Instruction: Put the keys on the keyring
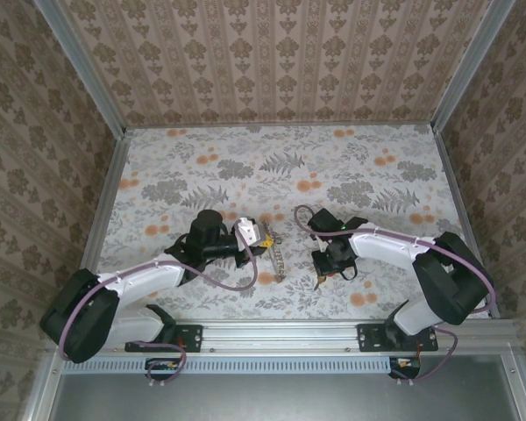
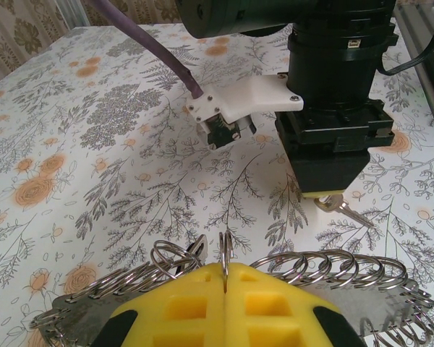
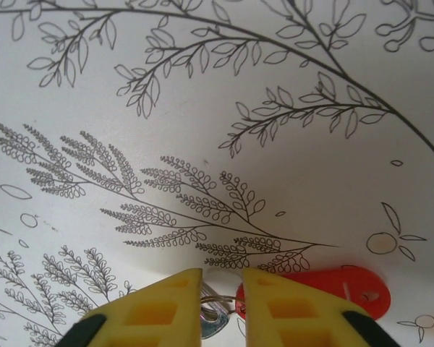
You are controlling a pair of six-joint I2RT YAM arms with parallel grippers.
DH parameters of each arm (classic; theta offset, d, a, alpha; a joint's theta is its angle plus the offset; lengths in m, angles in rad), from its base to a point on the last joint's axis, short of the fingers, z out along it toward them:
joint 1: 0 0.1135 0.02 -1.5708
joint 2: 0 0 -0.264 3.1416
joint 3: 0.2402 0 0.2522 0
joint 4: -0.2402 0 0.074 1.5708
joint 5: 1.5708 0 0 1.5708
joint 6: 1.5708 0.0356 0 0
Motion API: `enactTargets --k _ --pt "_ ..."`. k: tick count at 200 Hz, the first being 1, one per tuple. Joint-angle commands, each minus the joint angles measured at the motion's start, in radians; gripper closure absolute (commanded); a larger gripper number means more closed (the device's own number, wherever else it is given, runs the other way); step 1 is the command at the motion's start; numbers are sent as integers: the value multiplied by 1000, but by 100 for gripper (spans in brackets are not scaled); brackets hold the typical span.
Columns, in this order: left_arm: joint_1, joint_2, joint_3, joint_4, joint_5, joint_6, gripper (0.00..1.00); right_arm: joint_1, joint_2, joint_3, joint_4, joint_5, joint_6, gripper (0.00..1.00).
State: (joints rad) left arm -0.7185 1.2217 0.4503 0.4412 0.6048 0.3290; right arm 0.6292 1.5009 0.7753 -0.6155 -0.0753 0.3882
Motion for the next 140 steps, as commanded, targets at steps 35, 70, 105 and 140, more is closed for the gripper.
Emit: enactTargets --k 35,70,105,140 --pt "-1 -28 27 3 10 -8 100 3 -13 25 -28 100 5 89" --pt "-1 -28 27 2 9 -8 100 -11 -47 36 -52 146 26 88" --pt "-1 -34 22 4 1 -6 100 -10 -103 -4 -58 53 129 76" --pt "-1 -37 19 9 -10 -1 100 32 -172 -79 3 6 312 66"
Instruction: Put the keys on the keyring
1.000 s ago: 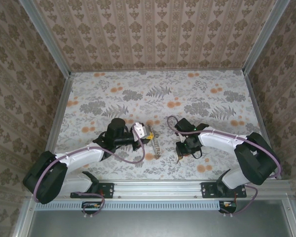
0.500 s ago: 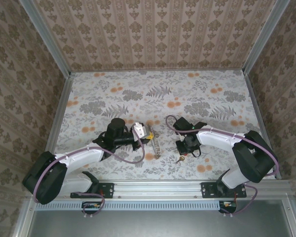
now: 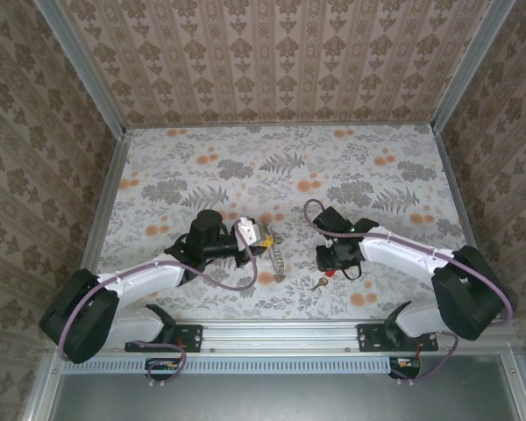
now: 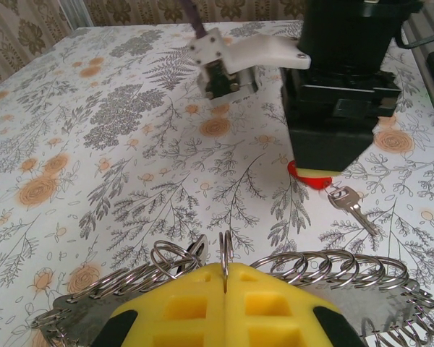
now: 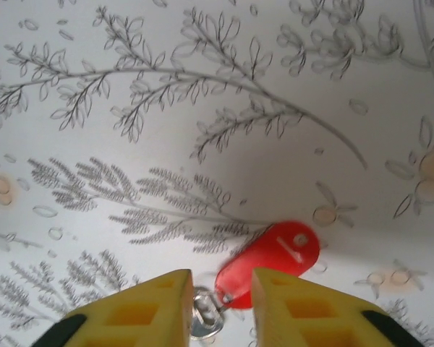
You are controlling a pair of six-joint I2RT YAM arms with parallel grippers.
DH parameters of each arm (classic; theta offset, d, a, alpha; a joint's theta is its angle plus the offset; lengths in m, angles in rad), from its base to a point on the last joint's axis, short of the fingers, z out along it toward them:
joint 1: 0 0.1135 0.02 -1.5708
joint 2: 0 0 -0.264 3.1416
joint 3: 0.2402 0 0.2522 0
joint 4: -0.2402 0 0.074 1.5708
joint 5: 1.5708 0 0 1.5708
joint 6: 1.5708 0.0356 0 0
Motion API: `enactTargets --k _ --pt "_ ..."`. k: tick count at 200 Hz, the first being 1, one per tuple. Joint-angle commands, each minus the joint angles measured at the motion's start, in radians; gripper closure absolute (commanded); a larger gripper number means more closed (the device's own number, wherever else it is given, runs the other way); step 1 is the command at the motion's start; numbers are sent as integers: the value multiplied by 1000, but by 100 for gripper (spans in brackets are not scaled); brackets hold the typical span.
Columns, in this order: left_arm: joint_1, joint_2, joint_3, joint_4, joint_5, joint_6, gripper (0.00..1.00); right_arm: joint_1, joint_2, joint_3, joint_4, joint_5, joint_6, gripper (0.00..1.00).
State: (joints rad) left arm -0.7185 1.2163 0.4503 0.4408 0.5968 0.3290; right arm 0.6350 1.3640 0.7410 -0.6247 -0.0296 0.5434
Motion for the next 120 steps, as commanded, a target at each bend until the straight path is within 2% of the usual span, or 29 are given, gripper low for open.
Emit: enactTargets --k 1,12,45,120 --pt "-1 -32 20 9 -2 -1 100 27 -36 -46 13 -39 160 65" --pt "-1 -33 21 9 -1 3 100 38 -39 -55 9 -10 203 62" --pt "1 -25 24 10 2 8 100 64 -21 -61 -11 63 293 60" --pt "1 -24 24 10 5 8 100 123 78 -11 11 88 345 65"
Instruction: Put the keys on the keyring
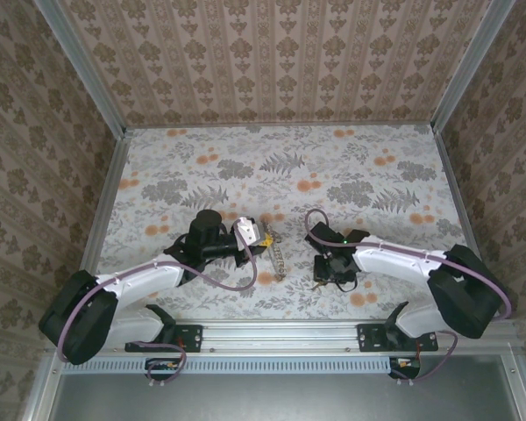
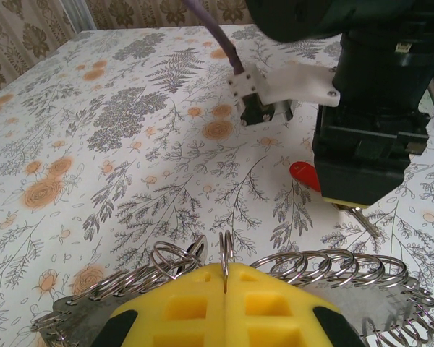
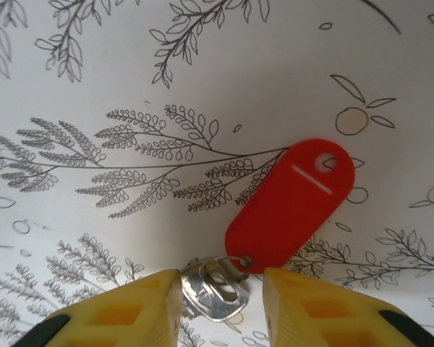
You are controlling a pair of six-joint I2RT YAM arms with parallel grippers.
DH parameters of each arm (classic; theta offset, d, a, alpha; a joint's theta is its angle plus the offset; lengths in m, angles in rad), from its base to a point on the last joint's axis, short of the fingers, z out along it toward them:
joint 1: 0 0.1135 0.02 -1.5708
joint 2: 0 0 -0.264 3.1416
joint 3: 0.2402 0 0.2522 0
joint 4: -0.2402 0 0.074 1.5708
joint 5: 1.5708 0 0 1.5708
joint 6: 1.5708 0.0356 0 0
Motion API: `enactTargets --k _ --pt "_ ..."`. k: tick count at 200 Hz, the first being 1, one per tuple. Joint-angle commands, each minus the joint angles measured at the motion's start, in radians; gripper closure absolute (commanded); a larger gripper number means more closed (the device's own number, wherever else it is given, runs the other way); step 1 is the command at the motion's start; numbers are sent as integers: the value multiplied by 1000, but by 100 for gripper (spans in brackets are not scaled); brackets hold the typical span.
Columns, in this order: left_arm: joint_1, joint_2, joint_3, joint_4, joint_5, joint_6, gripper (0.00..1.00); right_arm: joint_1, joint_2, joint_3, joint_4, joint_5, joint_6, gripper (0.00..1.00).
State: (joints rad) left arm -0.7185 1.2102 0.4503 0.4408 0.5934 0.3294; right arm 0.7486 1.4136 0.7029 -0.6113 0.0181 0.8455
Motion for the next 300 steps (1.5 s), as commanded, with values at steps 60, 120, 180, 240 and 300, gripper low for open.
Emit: enactTargets --k 60,120,180,240,300 --pt "1 -15 31 3 7 8 100 11 58 44 14 61 26 71" --pt "1 -1 43 3 15 7 100 12 1 52 -30 110 7 74" --pt "1 5 42 4 17 8 100 11 -9 30 -20 107 9 81" --pt "1 2 39 3 17 7 100 12 7 30 -8 97 6 84" --pt "1 -1 38 1 16 7 100 11 26 36 11 83 5 81"
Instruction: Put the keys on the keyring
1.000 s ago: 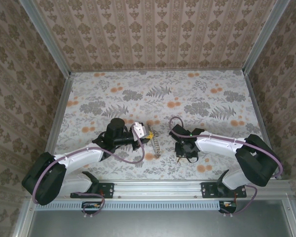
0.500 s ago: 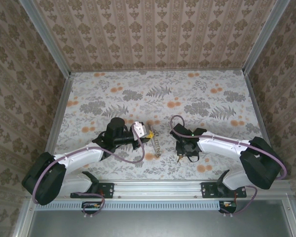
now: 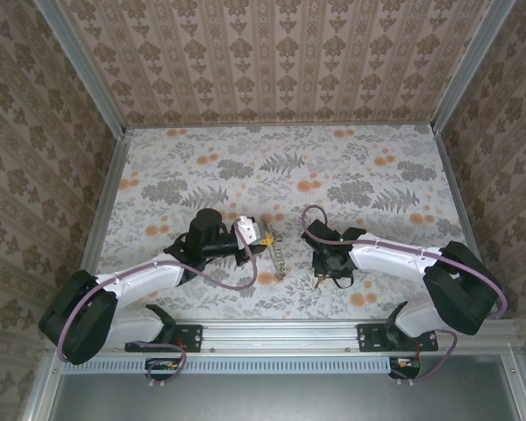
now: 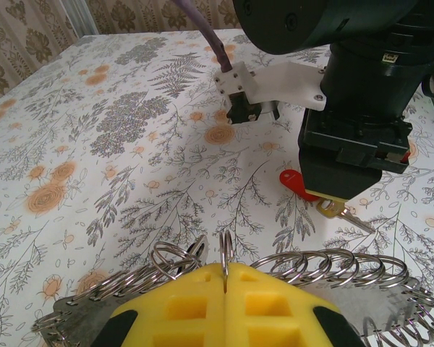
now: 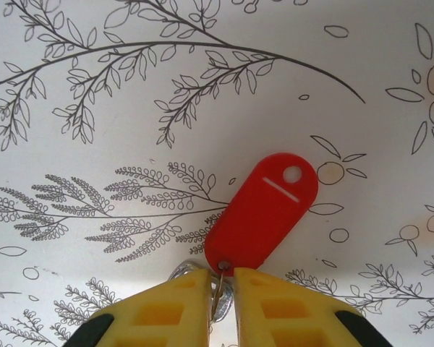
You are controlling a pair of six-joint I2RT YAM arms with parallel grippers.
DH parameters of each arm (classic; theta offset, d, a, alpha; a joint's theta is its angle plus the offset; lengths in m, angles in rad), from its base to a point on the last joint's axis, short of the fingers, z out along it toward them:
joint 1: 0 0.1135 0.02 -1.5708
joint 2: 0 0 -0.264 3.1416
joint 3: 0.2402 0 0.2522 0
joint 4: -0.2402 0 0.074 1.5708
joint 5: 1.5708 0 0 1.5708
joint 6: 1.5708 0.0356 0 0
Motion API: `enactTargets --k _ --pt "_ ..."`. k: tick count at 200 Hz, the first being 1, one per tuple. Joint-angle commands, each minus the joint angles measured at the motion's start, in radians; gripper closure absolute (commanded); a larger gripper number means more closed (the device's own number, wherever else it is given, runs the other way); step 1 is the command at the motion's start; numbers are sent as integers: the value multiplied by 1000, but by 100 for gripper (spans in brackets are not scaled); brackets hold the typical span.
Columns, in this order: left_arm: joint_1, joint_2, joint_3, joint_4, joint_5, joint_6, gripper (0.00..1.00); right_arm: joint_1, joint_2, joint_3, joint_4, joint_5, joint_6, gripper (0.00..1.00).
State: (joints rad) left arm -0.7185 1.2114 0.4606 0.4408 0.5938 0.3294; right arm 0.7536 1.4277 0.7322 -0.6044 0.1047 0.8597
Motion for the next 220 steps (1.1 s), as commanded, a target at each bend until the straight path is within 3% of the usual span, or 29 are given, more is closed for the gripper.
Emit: enactTargets --k 1,38,133,181,220 --pt "1 -2 28 1 15 7 100 7 11 7 5 -3 -10 81" --pt "1 -3 27 1 15 7 100 7 9 6 -6 3 -8 85" --pt "1 -1 26 4 15 5 100 7 24 8 6 -9 -10 83" --pt "1 -3 26 3 15 5 100 7 8 7 -3 1 -16 93" --pt "1 -2 26 4 16 5 100 5 -22 3 24 1 -110 93"
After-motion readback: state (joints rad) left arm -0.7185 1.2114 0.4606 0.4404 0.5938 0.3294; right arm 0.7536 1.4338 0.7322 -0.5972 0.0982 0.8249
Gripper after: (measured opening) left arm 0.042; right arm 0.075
